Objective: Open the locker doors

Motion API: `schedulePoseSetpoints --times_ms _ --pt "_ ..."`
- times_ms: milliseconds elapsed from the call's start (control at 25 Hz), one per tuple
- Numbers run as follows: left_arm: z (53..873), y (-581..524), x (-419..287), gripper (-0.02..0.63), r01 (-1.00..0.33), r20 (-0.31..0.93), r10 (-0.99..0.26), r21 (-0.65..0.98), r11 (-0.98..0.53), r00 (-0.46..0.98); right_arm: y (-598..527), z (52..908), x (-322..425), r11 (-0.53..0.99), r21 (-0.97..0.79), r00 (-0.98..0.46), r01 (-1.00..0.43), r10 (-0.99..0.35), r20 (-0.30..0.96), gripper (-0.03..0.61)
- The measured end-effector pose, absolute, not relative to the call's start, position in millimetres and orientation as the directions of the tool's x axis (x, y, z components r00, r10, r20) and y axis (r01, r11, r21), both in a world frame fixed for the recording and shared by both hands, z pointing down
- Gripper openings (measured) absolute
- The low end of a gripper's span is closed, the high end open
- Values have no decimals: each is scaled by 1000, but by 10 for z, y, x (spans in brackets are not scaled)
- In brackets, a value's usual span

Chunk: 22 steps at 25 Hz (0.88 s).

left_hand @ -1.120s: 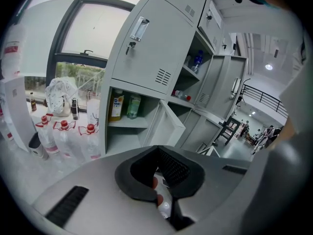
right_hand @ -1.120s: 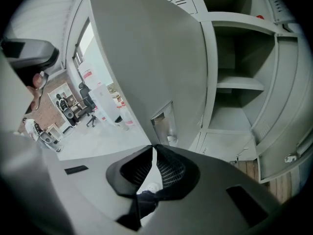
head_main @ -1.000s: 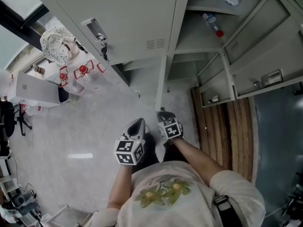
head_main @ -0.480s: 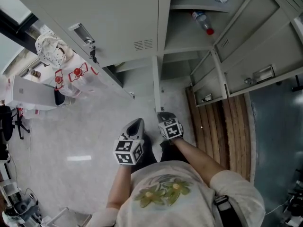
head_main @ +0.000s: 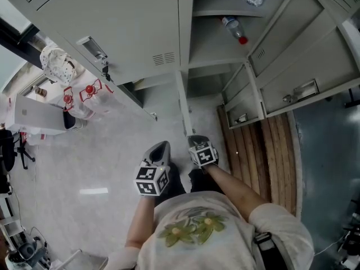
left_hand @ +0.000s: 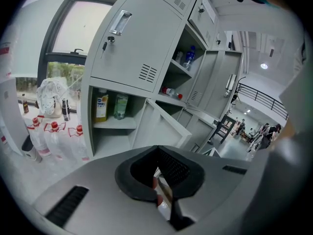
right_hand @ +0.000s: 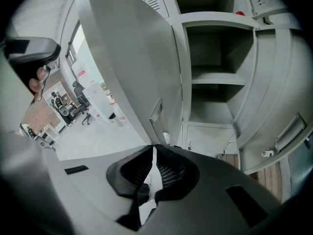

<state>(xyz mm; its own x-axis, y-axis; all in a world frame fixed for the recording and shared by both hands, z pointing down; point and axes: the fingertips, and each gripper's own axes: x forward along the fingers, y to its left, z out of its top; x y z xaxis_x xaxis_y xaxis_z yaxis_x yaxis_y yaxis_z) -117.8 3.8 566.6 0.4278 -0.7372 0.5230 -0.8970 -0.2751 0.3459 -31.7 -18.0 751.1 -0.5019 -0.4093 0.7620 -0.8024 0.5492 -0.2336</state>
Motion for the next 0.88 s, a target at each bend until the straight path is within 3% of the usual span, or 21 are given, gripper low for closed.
schedulePoseSetpoints --times_ms 440,880 --pt "5476 -79 -1084 29 -885 518 -721 335 -324 460 -58 7073 -180 541 -335 -592 -772 -420 688 43" --pt "5355 -89 -1033 29 -879 512 -715 312 -362 476 101 5855 -423 573 -557 -799 -601 -452 397 37"
